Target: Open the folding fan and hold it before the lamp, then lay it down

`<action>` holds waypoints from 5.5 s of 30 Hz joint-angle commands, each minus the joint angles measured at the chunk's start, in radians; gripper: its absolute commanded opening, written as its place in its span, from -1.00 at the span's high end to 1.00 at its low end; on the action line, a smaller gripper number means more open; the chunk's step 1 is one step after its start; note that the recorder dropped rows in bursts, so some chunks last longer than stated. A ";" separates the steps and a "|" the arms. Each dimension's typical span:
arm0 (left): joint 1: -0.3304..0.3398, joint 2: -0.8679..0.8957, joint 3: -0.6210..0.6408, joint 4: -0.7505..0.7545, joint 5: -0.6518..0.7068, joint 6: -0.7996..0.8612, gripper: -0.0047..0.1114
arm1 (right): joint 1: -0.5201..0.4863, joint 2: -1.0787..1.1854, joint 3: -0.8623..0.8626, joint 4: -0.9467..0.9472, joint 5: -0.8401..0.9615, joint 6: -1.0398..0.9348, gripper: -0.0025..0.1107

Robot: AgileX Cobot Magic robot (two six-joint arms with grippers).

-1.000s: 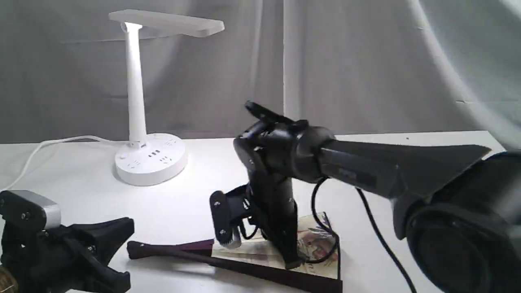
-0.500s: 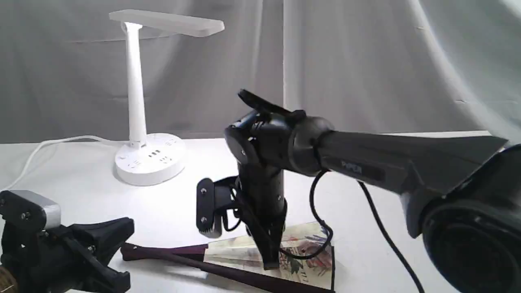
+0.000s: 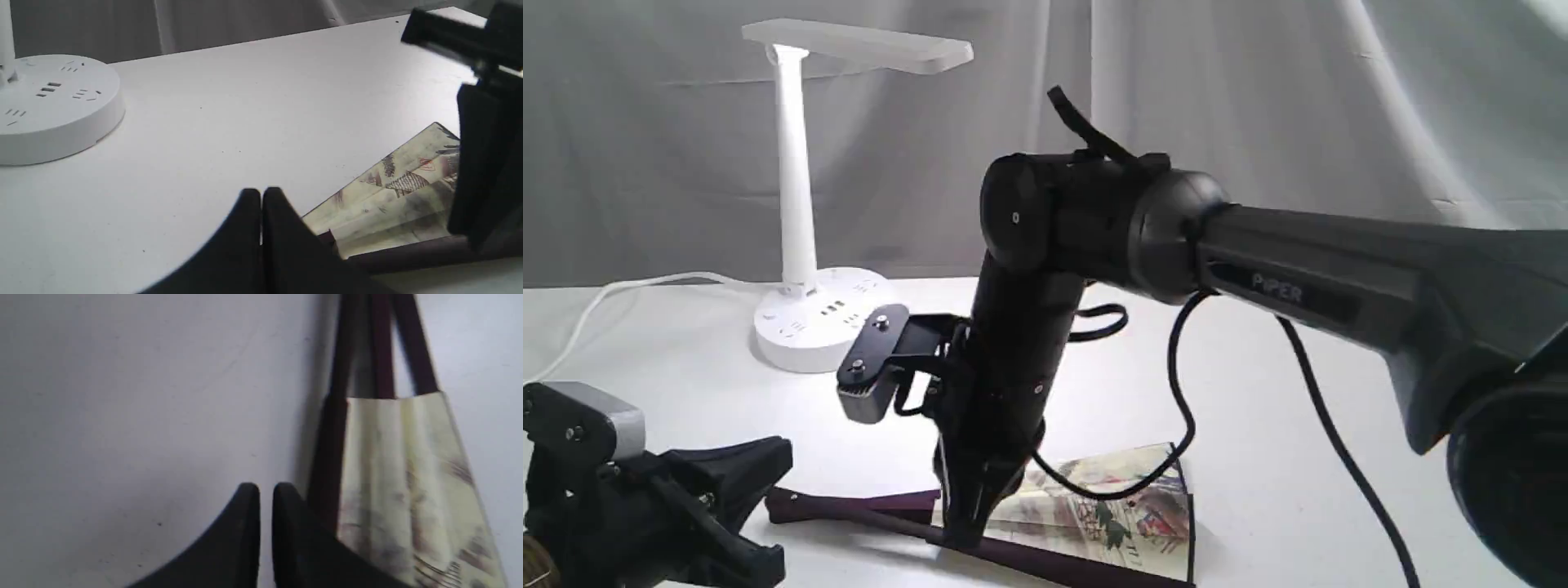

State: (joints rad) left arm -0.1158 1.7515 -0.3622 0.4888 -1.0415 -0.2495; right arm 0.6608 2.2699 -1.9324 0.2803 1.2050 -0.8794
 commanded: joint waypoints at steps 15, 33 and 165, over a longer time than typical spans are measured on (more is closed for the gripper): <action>-0.004 -0.001 -0.005 -0.010 -0.005 -0.003 0.92 | -0.001 0.041 0.174 -0.131 -0.225 0.020 0.85; -0.004 -0.001 -0.005 -0.010 -0.005 -0.003 0.92 | -0.001 0.041 0.174 -0.175 -0.191 -0.006 0.96; -0.132 0.383 -0.616 1.256 0.070 -1.140 0.92 | -0.362 -0.238 1.020 -0.369 -1.110 0.468 0.96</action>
State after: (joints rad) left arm -0.2143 2.1387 -0.9794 1.7433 -0.9889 -1.3808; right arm 0.3179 1.9938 -0.9306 -0.0773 0.0183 -0.4158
